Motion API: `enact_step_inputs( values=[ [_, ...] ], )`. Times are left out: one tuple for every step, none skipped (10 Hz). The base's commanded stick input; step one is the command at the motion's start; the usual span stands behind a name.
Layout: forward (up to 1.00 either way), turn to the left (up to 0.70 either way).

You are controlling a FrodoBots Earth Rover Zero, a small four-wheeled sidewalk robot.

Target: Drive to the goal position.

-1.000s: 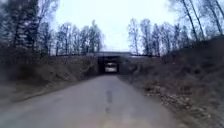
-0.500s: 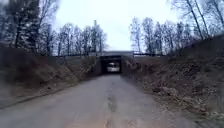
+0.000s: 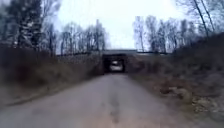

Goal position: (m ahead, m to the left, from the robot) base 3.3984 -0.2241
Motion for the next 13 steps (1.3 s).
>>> enact_step_inputs(
  values=[
    [1.0, 0.0],
    [1.0, 0.0],
    [1.0, 0.0],
    [1.0, 0.0],
    [1.0, 0.0],
    [1.0, 0.0],
    [1.0, 0.0],
    [1.0, 0.0],
    [1.0, 0.0],
    [1.0, 0.0],
    [1.0, 0.0],
    [1.0, 0.0],
    [1.0, 0.0]
  ],
)
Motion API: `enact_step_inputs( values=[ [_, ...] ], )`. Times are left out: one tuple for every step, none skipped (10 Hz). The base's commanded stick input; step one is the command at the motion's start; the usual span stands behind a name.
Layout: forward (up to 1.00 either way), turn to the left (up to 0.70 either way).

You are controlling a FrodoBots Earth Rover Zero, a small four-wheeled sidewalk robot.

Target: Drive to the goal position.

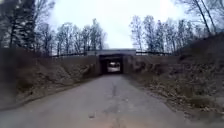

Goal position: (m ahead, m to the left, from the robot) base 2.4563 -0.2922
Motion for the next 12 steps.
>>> enact_step_inputs(
  values=[
    [1.0, 0.0],
    [1.0, 0.0],
    [1.0, 0.0],
    [1.0, 0.0],
    [1.0, 0.0],
    [1.0, 0.0],
    [1.0, 0.0],
    [1.0, 0.0],
    [1.0, 0.0],
    [1.0, 0.0],
    [1.0, 0.0],
    [1.0, 0.0]
  ],
)
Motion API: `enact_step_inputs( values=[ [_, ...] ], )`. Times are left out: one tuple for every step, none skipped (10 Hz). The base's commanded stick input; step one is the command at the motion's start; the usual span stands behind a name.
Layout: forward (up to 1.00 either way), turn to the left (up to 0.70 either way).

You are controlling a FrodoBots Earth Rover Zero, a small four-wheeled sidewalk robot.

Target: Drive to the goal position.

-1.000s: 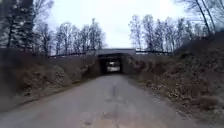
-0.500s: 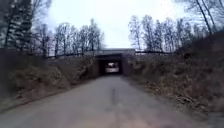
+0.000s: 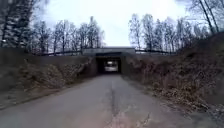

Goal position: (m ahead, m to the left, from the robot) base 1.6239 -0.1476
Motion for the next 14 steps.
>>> enact_step_inputs(
  values=[
    [1.0, 0.0],
    [1.0, 0.0],
    [1.0, 0.0],
    [1.0, 0.0],
    [1.0, 0.0],
    [1.0, 0.0],
    [1.0, 0.0],
    [1.0, 0.0],
    [1.0, 0.0],
    [1.0, 0.0],
    [1.0, 0.0],
    [1.0, 0.0],
    [1.0, 0.0],
    [1.0, 0.0]
  ],
)
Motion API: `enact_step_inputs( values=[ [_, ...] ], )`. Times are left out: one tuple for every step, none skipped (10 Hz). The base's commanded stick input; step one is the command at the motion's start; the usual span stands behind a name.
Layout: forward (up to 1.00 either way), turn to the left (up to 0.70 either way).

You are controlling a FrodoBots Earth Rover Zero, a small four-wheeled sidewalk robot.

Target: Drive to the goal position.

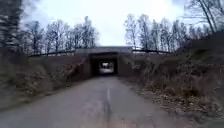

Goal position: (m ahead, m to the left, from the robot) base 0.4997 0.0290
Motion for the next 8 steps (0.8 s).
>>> enact_step_inputs(
  values=[
    [1.0, 0.0],
    [1.0, 0.0],
    [1.0, 0.0],
    [1.0, 0.0],
    [1.0, 0.0],
    [1.0, 0.0],
    [1.0, 0.0],
    [1.0, 0.0]
  ],
)
